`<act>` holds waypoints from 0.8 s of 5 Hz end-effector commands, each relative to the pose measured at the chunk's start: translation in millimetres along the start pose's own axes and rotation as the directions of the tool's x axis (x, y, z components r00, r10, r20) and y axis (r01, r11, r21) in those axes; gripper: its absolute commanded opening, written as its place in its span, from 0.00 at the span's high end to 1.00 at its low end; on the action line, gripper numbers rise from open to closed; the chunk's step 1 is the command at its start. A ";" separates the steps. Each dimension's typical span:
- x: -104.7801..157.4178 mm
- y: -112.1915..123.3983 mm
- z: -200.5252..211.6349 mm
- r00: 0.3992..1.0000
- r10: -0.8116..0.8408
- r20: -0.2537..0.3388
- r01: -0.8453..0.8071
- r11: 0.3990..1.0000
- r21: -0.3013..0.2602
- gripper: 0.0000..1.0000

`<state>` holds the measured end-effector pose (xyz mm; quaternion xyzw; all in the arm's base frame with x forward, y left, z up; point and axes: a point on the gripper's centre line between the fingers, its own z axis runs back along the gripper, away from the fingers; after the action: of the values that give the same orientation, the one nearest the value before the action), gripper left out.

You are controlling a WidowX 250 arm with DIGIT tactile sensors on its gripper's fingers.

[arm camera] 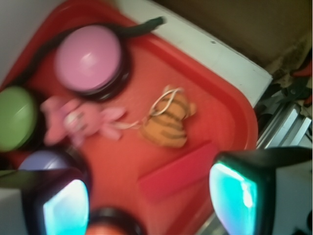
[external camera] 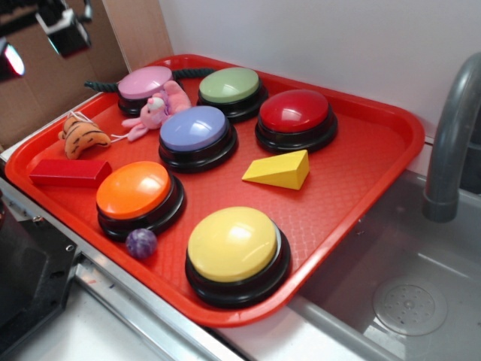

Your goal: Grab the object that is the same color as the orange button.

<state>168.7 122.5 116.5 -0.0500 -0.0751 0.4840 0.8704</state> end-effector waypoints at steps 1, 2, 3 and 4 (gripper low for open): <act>17.8 24.0 -39.2 0.988 0.132 0.082 -0.136 0.990 0.045 0.00; 19.6 25.1 -65.6 0.981 0.153 0.121 -0.162 0.985 0.064 0.00; 21.3 25.6 -82.7 0.976 0.163 0.147 -0.169 0.985 0.029 0.00; 21.3 24.9 -90.2 0.971 0.181 0.156 -0.181 0.983 -0.014 0.66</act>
<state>186.1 146.5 20.8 -0.0222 -0.1242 0.5613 0.8180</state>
